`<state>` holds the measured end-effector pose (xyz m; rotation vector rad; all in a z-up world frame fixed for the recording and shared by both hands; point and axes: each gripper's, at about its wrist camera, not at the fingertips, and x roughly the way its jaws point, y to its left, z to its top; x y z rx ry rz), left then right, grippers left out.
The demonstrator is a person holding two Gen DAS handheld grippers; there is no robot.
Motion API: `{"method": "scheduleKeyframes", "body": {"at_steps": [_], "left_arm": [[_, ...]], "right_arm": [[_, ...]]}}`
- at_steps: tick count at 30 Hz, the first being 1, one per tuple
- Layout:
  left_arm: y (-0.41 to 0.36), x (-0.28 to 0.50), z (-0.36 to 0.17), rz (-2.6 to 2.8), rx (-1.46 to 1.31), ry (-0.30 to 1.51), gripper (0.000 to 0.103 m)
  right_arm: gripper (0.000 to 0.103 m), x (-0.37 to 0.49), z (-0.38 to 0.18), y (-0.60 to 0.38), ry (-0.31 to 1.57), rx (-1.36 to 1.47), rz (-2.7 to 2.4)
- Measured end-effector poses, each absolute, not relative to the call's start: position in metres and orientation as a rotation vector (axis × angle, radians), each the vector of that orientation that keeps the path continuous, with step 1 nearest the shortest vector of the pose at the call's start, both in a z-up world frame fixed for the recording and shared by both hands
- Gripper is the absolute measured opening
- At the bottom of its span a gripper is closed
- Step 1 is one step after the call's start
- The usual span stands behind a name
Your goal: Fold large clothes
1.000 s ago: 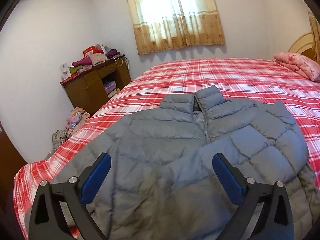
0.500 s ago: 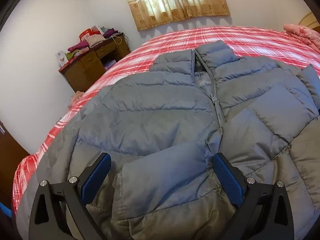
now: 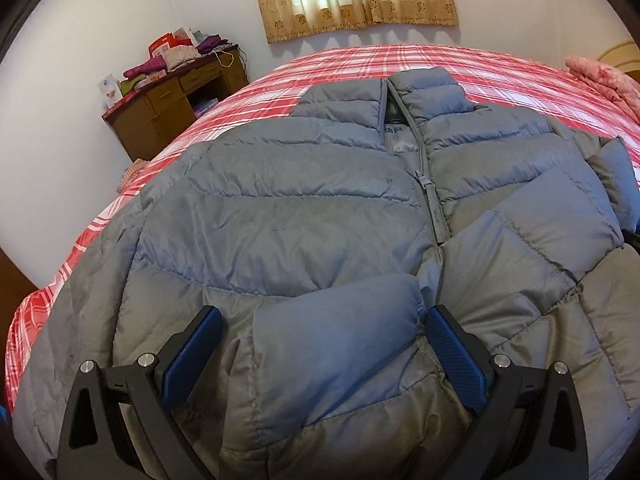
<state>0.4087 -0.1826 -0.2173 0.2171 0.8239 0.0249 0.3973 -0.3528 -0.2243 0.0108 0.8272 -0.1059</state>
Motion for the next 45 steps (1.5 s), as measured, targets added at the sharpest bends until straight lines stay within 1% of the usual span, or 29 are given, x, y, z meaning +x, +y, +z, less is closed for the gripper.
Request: {"method": "scheduleKeyframes", "body": {"at_steps": [4, 6, 9, 12, 14, 21, 26, 38, 39, 40, 42, 43, 44, 45], "left_arm": [[-0.183, 0.408, -0.219, 0.021, 0.21, 0.823, 0.102], [-0.182, 0.408, -0.219, 0.02, 0.209, 0.824, 0.102], [-0.182, 0.408, -0.219, 0.019, 0.206, 0.824, 0.102], [-0.182, 0.409, -0.219, 0.016, 0.2, 0.824, 0.102], [-0.181, 0.408, -0.219, 0.017, 0.202, 0.823, 0.102], [-0.18, 0.408, -0.219, 0.013, 0.197, 0.823, 0.102], [-0.178, 0.407, -0.219, 0.01, 0.195, 0.824, 0.102], [-0.179, 0.41, -0.221, 0.01, 0.197, 0.837, 0.102], [-0.177, 0.412, -0.221, 0.0, 0.178, 0.85, 0.102], [-0.174, 0.414, -0.219, -0.012, 0.164, 0.86, 0.102], [-0.167, 0.412, -0.211, -0.026, 0.184, 0.88, 0.102], [-0.16, 0.406, -0.202, -0.012, 0.198, 0.864, 0.102], [-0.151, 0.397, -0.191, 0.002, 0.203, 0.835, 0.102], [-0.134, 0.383, -0.176, 0.004, 0.194, 0.793, 0.102]], "right_arm": [[0.04, 0.399, -0.222, -0.349, 0.839, -0.017, -0.112], [0.04, 0.395, -0.212, -0.347, 0.839, -0.044, -0.119], [0.04, 0.38, -0.181, -0.338, 0.748, -0.057, -0.104], [0.04, 0.369, -0.162, -0.315, 0.696, -0.076, -0.039], [0.04, 0.37, -0.164, -0.301, 0.701, -0.094, 0.0], [0.039, 0.378, -0.214, -0.276, 0.798, -0.138, 0.043], [0.039, 0.385, -0.222, -0.282, 0.842, -0.123, 0.041], [0.04, 0.388, -0.228, -0.273, 0.842, -0.184, 0.006], [0.041, 0.388, -0.227, -0.273, 0.843, -0.183, 0.002], [0.044, 0.388, -0.227, -0.273, 0.844, -0.183, -0.004], [0.057, 0.387, -0.222, -0.28, 0.854, -0.15, -0.005], [0.073, 0.384, -0.219, -0.284, 0.858, -0.132, 0.003], [0.08, 0.376, -0.212, -0.29, 0.848, -0.093, 0.028], [0.08, 0.365, -0.205, -0.294, 0.827, -0.066, 0.037]]}}
